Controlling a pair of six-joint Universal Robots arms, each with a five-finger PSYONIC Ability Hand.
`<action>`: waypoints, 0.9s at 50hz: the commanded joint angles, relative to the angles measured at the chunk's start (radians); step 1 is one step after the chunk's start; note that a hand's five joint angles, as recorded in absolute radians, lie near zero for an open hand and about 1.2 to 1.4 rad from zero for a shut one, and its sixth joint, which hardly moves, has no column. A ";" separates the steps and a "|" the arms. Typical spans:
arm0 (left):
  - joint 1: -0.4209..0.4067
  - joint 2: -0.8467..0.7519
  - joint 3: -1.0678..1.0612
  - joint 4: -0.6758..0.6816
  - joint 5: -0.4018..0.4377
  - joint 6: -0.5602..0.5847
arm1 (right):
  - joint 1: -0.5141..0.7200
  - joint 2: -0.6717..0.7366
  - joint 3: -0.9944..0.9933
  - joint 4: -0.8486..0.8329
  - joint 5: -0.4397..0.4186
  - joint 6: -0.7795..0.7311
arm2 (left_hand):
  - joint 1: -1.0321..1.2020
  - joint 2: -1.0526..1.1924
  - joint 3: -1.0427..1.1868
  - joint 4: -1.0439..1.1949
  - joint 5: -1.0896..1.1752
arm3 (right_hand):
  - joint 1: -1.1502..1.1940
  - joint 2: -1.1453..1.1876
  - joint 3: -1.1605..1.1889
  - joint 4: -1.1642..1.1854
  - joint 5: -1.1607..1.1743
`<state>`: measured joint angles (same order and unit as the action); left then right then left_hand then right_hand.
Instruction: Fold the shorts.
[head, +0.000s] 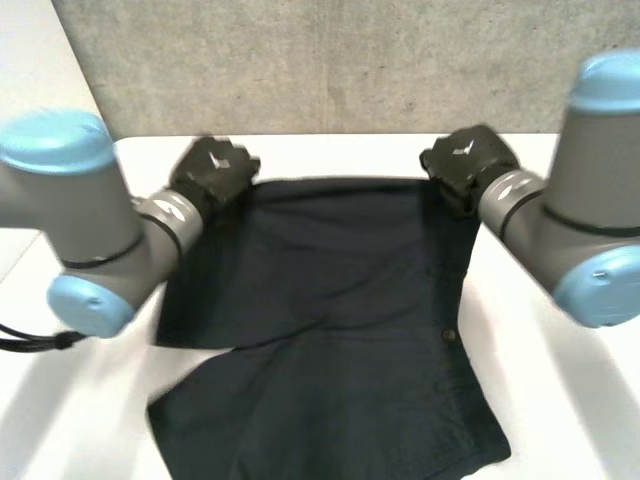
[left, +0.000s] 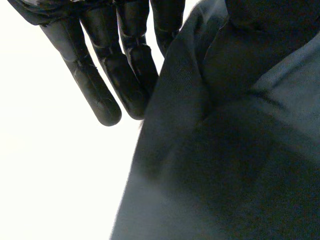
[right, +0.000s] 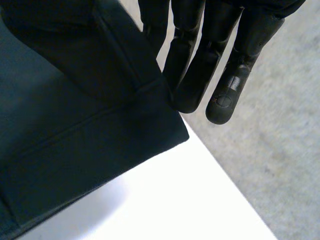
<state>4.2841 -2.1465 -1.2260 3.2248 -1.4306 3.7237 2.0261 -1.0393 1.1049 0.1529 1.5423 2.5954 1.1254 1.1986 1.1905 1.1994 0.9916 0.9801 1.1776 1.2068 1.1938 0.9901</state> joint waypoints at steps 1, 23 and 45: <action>0.000 -0.278 0.278 0.036 -0.002 0.119 | 0.002 0.191 -0.103 -0.254 0.056 -0.050 | 0.271 0.198 0.206 0.197 0.230 | 0.416 0.219 0.189 0.202 0.232; -0.027 -0.466 0.652 0.182 -0.048 0.113 | 0.008 0.331 -0.286 -0.397 0.058 -0.204 | -0.951 -1.024 -1.016 -1.025 -0.992 | -0.806 -1.003 -1.032 -1.019 -0.990; -0.078 0.322 -0.395 0.023 -0.186 -0.477 | -0.170 -0.090 0.335 -0.046 -0.356 -0.072 | -0.897 -0.970 -0.962 -0.971 -0.938 | -0.806 -1.003 -1.032 -1.019 -0.990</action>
<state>4.2406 -2.0033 -1.3532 3.2679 -1.6220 3.4027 1.9225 -1.1203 1.3410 0.0065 1.3318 2.5460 0.1922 0.1992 0.2097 0.2026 0.0458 0.2026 0.2177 0.2131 0.2339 0.0610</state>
